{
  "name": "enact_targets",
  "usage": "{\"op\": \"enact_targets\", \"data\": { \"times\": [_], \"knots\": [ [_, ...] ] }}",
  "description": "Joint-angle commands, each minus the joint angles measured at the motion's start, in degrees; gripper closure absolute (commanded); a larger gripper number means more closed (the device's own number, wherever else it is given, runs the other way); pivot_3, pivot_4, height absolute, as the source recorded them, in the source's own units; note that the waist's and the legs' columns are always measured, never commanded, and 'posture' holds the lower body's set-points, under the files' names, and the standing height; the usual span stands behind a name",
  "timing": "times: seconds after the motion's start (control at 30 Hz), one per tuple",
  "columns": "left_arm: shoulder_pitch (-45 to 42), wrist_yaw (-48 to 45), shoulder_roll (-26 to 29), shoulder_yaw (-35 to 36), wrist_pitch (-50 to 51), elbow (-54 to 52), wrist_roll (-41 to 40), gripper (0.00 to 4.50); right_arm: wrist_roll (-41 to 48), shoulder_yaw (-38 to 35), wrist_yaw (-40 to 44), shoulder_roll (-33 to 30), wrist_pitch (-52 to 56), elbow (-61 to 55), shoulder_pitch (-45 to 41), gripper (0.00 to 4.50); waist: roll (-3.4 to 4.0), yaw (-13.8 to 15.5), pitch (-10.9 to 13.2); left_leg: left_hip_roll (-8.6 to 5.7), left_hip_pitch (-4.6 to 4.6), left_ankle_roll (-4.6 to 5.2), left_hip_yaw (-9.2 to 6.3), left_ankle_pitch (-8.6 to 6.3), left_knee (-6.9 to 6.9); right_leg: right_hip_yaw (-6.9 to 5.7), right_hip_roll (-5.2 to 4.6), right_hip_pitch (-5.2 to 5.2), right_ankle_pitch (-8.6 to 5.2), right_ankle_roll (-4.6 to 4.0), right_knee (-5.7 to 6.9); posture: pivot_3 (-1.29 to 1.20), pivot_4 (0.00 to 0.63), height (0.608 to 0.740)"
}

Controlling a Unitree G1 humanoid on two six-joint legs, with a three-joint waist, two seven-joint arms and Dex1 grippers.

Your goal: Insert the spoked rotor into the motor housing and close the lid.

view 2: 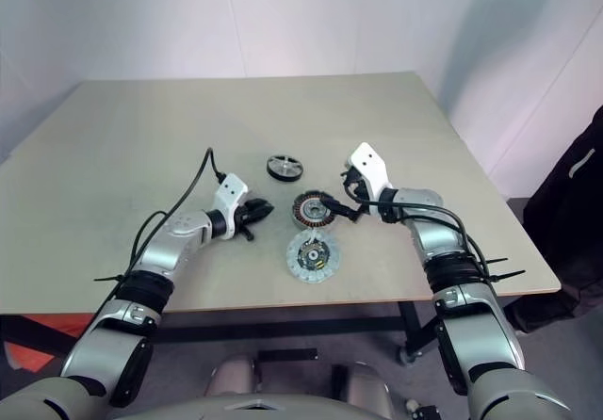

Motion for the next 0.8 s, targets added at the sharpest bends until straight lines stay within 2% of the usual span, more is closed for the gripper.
{"op": "enact_targets", "data": {
  "times": [0.03,0.17,0.4,0.53,0.8],
  "knots": [
    [1.14,0.01,0.62,2.05,0.95,0.63,-1.64,3.79,0.17,-0.69,-0.24,0.01,-0.78,-2.48,-1.20,0.00,0.00,-0.02,0.00,0.00,0.00,0.00,0.00,0.00,0.00,0.00,0.00,0.00,0.00,0.00,0.00,0.00,0.000,0.740],
    [1.62,-2.50,-0.16,9.66,6.29,-4.77,-12.10,3.79,0.04,-0.58,-0.47,0.11,-0.86,-2.50,-1.00,0.00,-0.01,-0.49,0.01,0.01,-0.03,0.00,0.01,0.00,-0.01,0.00,0.01,-0.07,0.00,0.00,0.00,0.00,0.000,0.740],
    [1.48,-4.05,2.69,16.75,12.79,-8.89,-20.60,3.79,-0.24,-0.41,-0.91,0.71,-1.27,-1.71,-1.03,0.00,-0.01,-0.33,0.02,0.01,-0.33,0.01,0.00,-0.01,-0.02,-0.01,0.03,-0.34,0.01,-0.02,-0.04,0.00,0.000,0.740],
    [-0.07,-4.85,3.10,15.09,14.67,-9.98,-20.71,3.79,-0.39,-0.44,-1.20,1.28,-1.61,-0.85,-1.75,0.00,-0.02,-0.16,0.02,0.02,-0.34,0.01,0.00,-0.01,-0.02,-0.02,0.03,-0.32,0.01,-0.02,-0.05,0.00,0.000,0.740],
    [-5.00,-11.44,1.43,2.98,10.91,-9.90,-14.73,3.79,-0.63,-2.07,-2.74,-0.42,-2.31,0.29,-2.38,0.00,-0.03,-0.07,0.03,0.02,-0.35,0.01,0.00,-0.01,-0.01,-0.01,0.02,-0.31,0.01,-0.02,-0.05,0.00,0.000,0.740]
  ]
}}
